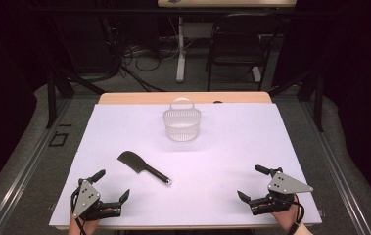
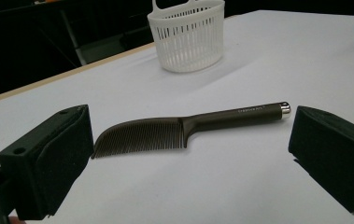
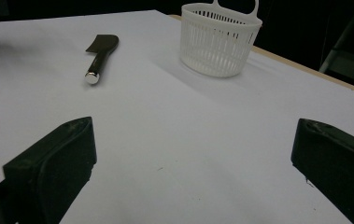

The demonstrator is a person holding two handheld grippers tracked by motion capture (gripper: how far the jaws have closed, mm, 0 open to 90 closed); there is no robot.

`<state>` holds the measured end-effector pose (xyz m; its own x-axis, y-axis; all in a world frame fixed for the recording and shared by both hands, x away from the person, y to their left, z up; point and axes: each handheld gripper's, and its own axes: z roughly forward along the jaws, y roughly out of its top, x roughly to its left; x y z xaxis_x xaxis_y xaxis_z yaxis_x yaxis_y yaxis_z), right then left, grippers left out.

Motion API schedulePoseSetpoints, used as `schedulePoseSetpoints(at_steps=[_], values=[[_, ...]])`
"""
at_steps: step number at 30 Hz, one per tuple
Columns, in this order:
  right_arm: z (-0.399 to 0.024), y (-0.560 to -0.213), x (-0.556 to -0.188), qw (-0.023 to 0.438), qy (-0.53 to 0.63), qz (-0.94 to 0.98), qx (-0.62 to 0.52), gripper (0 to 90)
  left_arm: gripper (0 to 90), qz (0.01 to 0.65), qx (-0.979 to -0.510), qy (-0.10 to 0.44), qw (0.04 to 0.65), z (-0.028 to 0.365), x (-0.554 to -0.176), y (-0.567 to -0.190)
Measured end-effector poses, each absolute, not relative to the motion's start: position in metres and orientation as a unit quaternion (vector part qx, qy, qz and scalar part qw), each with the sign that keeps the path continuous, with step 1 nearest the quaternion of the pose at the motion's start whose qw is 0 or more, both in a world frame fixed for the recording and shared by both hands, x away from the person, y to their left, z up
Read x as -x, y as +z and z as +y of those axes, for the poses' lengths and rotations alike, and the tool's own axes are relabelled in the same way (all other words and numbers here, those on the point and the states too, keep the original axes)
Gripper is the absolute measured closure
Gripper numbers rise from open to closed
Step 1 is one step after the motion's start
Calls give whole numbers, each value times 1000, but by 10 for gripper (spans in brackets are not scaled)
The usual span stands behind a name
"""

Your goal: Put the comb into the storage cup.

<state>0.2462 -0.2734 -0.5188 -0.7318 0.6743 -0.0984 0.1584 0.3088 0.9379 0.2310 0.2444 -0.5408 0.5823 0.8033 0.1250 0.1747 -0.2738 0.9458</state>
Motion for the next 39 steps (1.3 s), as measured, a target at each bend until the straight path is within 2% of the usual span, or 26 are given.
schedulePoseSetpoints(at_steps=[21,39], values=[[-271,-520,-248,241,518,776,-268,0,2,343,-736,314,491,233,-243,-536],[-273,-520,-249,241,521,774,-267,0,4,333,-749,296,491,201,-266,-535]])
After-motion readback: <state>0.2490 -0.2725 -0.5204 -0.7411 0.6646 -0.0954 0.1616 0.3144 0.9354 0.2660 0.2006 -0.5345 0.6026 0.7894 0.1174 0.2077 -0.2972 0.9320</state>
